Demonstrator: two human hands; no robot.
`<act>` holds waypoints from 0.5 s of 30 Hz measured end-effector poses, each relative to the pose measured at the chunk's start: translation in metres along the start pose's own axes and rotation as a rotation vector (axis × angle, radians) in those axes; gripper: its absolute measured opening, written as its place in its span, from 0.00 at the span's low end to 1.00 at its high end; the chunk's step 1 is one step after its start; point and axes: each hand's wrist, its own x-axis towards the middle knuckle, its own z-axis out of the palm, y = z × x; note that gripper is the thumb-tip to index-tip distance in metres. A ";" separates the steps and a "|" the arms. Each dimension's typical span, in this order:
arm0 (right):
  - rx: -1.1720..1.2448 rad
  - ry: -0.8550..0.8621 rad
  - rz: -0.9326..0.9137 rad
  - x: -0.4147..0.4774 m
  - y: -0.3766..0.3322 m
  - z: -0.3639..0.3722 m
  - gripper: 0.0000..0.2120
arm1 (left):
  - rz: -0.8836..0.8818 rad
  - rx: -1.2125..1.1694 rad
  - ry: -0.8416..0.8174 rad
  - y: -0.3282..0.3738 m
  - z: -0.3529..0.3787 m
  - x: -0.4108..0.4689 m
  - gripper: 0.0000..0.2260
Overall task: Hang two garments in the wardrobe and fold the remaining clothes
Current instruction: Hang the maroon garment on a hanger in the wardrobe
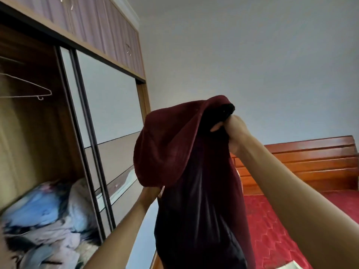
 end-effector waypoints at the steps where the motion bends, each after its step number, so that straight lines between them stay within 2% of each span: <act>1: 0.002 0.029 -0.008 -0.002 0.006 -0.007 0.18 | 0.090 0.041 0.072 0.003 -0.006 -0.005 0.17; 4: -0.014 0.007 -0.027 -0.009 0.028 -0.026 0.14 | 0.258 0.114 0.299 0.013 -0.031 -0.026 0.16; 6: -0.111 -0.094 -0.026 -0.010 0.048 -0.036 0.11 | 0.267 0.236 0.354 0.020 -0.045 -0.034 0.17; 7: -0.232 -0.146 -0.042 -0.008 0.058 -0.040 0.11 | 0.265 0.275 0.386 0.026 -0.053 -0.037 0.18; 10: -0.806 -0.262 -0.092 0.001 0.085 -0.051 0.06 | 0.312 0.382 0.474 0.059 -0.078 -0.052 0.17; 11: -0.990 -0.258 -0.071 0.001 0.091 -0.056 0.08 | 0.314 0.421 0.506 0.069 -0.090 -0.054 0.16; 15: -1.236 -0.223 0.042 -0.007 0.114 -0.079 0.16 | 0.169 0.417 0.606 0.099 -0.148 -0.065 0.12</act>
